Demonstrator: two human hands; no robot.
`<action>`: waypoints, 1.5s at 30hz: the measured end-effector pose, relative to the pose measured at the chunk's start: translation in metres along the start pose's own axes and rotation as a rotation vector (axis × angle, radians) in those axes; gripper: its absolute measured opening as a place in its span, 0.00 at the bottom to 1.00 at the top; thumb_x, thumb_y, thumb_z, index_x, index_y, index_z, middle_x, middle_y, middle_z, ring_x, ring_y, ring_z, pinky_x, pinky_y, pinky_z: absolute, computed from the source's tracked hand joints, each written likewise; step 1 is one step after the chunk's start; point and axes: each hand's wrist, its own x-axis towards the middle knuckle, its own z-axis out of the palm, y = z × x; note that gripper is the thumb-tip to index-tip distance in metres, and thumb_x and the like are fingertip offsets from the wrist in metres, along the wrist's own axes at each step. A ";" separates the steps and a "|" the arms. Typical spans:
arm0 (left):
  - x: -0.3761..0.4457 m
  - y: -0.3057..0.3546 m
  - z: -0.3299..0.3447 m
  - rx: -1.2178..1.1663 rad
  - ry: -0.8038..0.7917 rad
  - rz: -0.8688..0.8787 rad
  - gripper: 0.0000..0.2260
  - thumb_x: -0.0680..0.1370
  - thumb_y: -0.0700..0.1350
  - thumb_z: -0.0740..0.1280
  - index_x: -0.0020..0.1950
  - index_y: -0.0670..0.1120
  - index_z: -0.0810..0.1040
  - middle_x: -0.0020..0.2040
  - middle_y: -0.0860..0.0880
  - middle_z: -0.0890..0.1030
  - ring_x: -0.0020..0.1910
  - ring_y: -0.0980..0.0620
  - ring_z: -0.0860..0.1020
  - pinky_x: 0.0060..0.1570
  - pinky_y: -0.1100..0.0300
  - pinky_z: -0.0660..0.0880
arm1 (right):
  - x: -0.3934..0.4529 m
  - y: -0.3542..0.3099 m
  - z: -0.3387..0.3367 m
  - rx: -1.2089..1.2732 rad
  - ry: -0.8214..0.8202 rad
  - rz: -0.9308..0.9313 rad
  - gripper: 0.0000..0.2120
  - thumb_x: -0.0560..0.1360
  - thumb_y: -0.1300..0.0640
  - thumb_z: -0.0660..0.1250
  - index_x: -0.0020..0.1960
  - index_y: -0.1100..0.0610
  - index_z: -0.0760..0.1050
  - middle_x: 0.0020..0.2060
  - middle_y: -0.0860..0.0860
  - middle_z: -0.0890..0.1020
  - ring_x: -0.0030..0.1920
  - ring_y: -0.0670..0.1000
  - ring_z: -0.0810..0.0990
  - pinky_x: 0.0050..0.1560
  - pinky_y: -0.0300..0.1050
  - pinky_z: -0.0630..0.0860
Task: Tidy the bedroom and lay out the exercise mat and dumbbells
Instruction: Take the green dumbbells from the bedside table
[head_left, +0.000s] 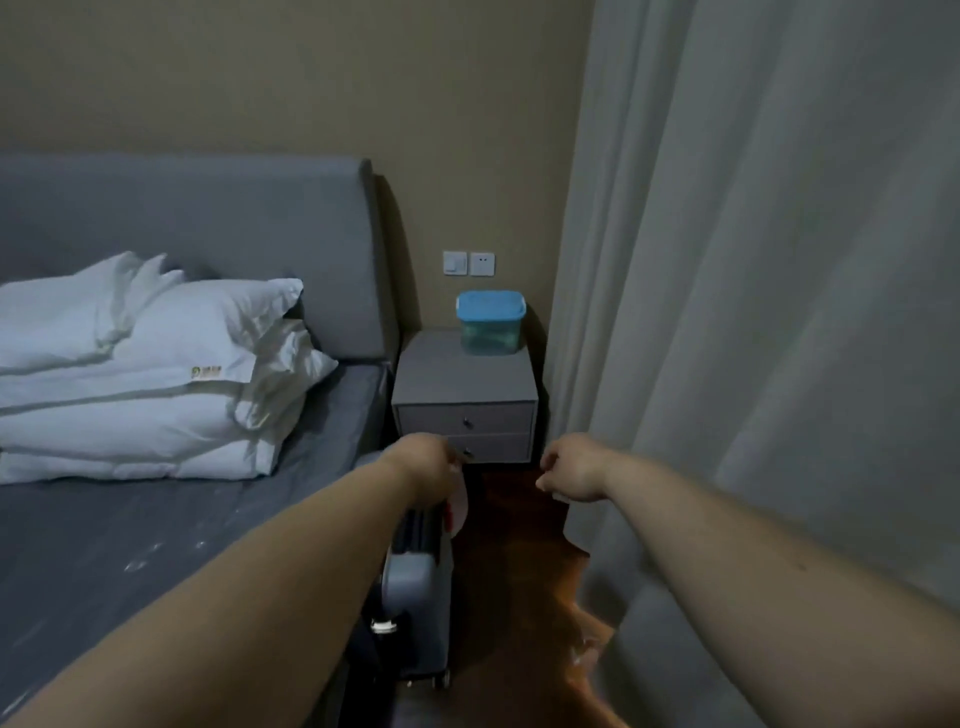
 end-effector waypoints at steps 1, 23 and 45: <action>0.026 -0.002 -0.010 -0.012 0.005 -0.009 0.17 0.80 0.49 0.60 0.67 0.43 0.72 0.64 0.43 0.75 0.61 0.44 0.73 0.59 0.56 0.71 | 0.027 0.004 -0.016 -0.035 -0.009 -0.004 0.20 0.78 0.50 0.64 0.66 0.59 0.73 0.63 0.55 0.76 0.62 0.54 0.74 0.61 0.45 0.71; 0.541 -0.125 -0.161 -0.271 -0.033 -0.266 0.21 0.80 0.51 0.61 0.71 0.45 0.67 0.69 0.45 0.71 0.66 0.45 0.70 0.64 0.57 0.67 | 0.565 0.024 -0.235 -0.210 -0.131 -0.039 0.16 0.76 0.53 0.64 0.62 0.59 0.74 0.60 0.56 0.77 0.59 0.56 0.76 0.56 0.43 0.72; 0.872 -0.151 -0.148 -0.413 0.022 -0.544 0.21 0.80 0.53 0.58 0.72 0.49 0.65 0.67 0.46 0.73 0.64 0.44 0.72 0.61 0.53 0.70 | 0.906 0.070 -0.229 -0.064 -0.192 -0.154 0.33 0.75 0.51 0.64 0.75 0.51 0.55 0.76 0.54 0.54 0.74 0.59 0.53 0.73 0.53 0.58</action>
